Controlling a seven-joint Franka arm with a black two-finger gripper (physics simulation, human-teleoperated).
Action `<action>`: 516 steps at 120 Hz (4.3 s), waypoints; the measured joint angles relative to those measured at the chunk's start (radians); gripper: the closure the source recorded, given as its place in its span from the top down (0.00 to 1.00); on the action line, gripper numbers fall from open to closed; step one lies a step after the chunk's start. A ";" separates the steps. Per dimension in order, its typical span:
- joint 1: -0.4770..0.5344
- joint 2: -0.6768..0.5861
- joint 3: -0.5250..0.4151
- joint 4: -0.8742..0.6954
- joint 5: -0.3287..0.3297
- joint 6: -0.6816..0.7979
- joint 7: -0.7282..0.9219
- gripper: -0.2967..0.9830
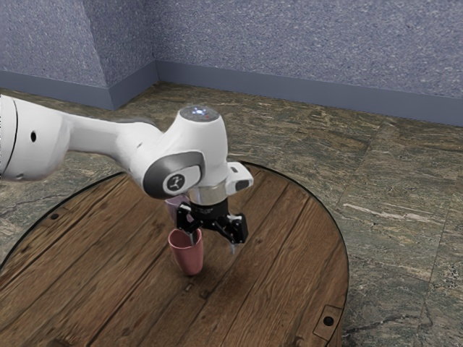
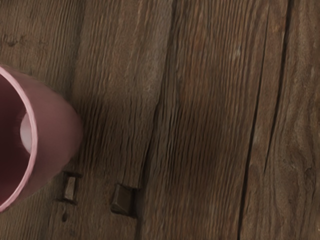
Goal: Place the right cup onto the left cup
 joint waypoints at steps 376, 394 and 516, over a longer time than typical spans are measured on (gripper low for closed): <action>0.040 -0.049 0.178 0.215 0.120 -0.193 0.068 0.16; 0.037 0.027 0.187 0.307 0.132 -0.225 0.097 0.16; 0.043 0.262 0.217 0.511 0.113 -0.243 0.299 0.16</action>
